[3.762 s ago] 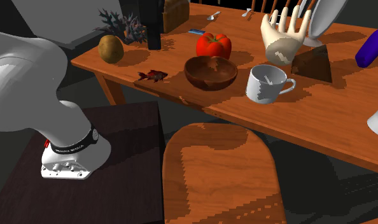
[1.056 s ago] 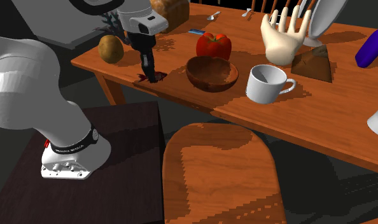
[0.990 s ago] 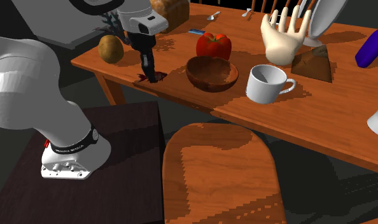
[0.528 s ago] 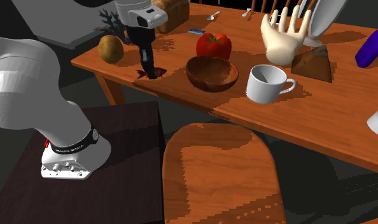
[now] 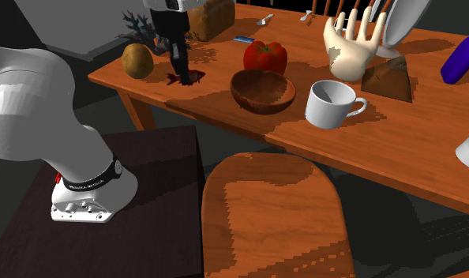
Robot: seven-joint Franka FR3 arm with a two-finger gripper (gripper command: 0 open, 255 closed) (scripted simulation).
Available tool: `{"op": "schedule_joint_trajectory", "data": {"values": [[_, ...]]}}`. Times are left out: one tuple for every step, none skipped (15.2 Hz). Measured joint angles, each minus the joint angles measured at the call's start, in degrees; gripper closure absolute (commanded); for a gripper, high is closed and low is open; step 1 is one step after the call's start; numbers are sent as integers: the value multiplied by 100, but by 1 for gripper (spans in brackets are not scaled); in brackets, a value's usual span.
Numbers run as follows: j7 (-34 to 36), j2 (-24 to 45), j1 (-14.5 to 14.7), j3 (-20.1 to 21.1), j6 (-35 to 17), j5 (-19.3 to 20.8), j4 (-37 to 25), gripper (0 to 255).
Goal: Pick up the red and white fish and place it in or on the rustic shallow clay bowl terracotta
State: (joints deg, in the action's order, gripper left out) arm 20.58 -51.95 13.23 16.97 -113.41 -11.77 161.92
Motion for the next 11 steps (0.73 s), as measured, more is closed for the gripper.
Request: {"op": "schedule_joint_trajectory", "data": {"values": [[-4,-26,-10,-22,94,20,-68,255],[-11,-33,-25,-44,178,43,-147,255],[-6,-69,-25,-60,278,56,-212,255],[1,-53,-35,-66,351,69,-301,255],[0,-73,-40,-82,430,83,-360,255],[-8,-94,-48,-103,502,100,-411,255],[-6,-85,-59,-117,588,118,-507,255],[-1,-94,-63,-126,660,128,-571,255],[-7,-93,-74,-144,724,145,-637,255],[-15,-109,-84,-170,817,166,-713,255],[-12,-137,-84,-185,907,177,-776,255]]}}
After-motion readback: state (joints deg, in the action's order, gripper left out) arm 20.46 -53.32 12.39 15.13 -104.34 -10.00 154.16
